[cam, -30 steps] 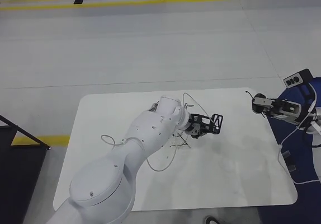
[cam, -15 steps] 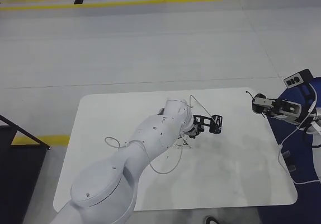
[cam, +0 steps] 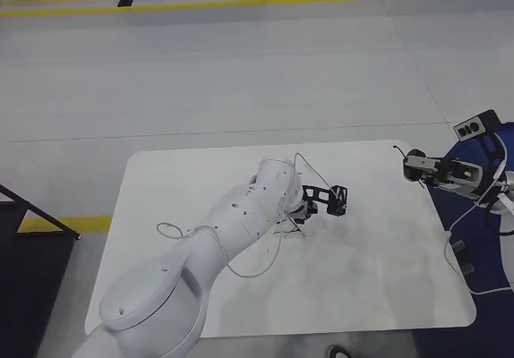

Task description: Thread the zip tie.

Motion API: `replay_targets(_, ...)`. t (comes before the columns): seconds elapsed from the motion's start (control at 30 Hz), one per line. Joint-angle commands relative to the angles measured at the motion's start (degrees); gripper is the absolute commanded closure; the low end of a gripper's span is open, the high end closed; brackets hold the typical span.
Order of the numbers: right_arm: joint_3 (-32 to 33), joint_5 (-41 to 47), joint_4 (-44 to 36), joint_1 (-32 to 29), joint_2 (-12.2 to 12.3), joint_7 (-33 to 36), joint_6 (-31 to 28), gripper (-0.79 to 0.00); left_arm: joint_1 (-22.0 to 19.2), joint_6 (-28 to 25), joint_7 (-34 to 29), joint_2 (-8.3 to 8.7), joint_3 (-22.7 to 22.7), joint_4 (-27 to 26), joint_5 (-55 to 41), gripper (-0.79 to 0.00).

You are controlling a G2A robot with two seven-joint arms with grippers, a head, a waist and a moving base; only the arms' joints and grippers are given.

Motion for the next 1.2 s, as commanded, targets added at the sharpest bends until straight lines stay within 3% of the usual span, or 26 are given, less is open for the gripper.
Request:
replay_targets(0.0,0.0,0.0,0.0,0.0,0.0,0.0,0.0,0.000,0.8,-0.2,-1.6,0.78,-0.8,-2.8,-0.5,0.000)
replay_targets(0.07,0.0,0.0,0.0,0.0,0.0,0.0,0.0,0.000,1.5,-0.2,-2.4,1.63,-1.4,-6.1,-0.2,0.000)
replay_targets(1.0,0.0,0.0,0.0,0.0,0.0,0.0,0.0,0.000,2.2,0.6,-2.5,1.67,-1.2,-6.1,0.3,0.000)
replay_targets(1.17,0.0,0.0,0.0,0.0,0.0,0.0,0.0,0.000,2.8,-1.6,-7.9,1.17,-0.1,-5.3,1.2,0.000)
